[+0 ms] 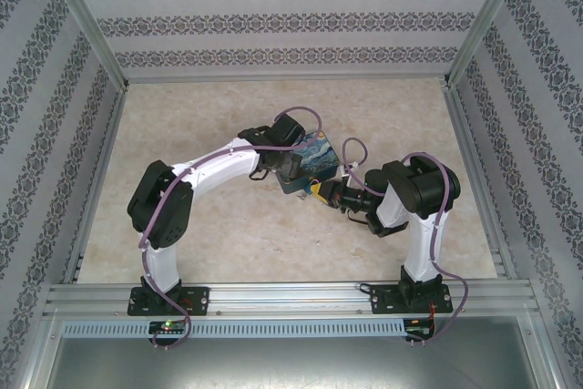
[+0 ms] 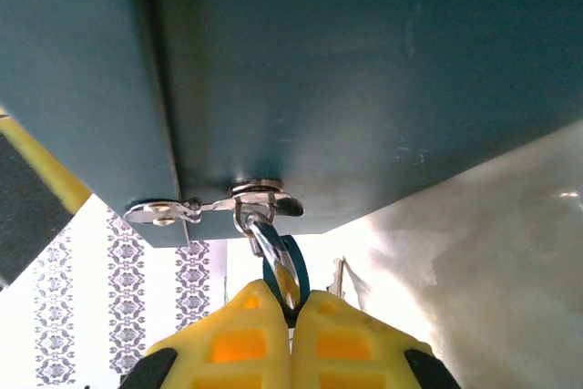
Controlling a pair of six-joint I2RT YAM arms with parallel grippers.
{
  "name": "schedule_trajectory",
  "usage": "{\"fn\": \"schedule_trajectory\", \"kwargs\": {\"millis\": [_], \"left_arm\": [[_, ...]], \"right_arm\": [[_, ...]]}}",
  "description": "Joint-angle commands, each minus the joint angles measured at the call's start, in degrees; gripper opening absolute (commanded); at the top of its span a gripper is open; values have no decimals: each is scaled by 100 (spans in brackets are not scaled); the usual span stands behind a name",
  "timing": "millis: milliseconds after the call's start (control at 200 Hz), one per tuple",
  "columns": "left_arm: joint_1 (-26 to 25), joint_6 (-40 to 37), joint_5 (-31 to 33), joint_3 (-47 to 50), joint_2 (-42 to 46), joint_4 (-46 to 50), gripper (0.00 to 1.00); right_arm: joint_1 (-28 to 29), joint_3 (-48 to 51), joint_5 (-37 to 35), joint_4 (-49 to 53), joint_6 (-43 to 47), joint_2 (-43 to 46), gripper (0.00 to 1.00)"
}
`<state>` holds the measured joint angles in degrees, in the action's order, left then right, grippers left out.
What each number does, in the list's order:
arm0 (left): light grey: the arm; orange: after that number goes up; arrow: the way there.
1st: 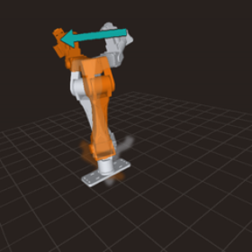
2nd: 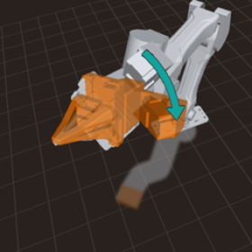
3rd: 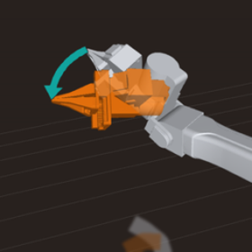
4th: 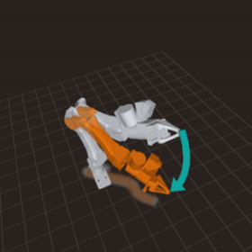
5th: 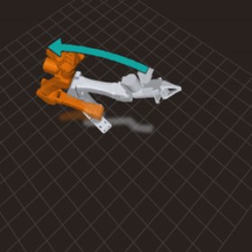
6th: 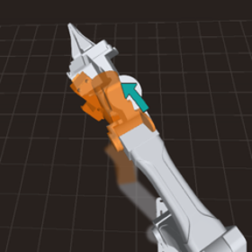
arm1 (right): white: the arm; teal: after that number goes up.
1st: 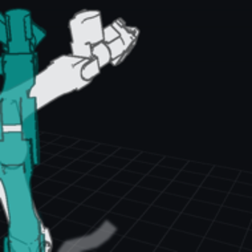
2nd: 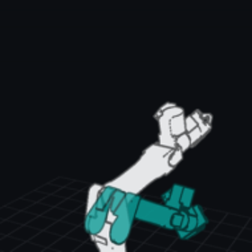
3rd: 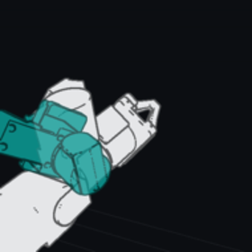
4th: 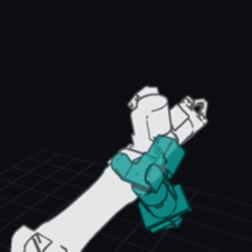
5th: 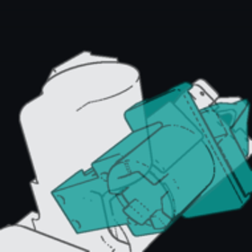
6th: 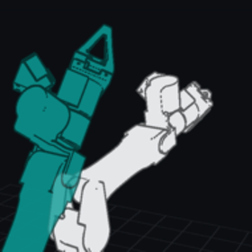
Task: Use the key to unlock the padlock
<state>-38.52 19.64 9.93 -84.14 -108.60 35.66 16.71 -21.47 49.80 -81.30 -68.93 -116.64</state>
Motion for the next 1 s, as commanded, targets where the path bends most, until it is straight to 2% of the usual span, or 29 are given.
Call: {"fn": "schedule_trajectory", "kwargs": {"millis": [0,575,994], "left_arm": [[29,-265,275,-118,-249,558,85],[3,-605,469,-122,-804,1055,74],[-7,-610,308,-106,-880,1027,72]], "right_arm": [[-32,144,-101,193,134,-184,0],[-450,144,-204,292,-8,-160,0],[-461,540,-900,807,77,-337,0]]}}
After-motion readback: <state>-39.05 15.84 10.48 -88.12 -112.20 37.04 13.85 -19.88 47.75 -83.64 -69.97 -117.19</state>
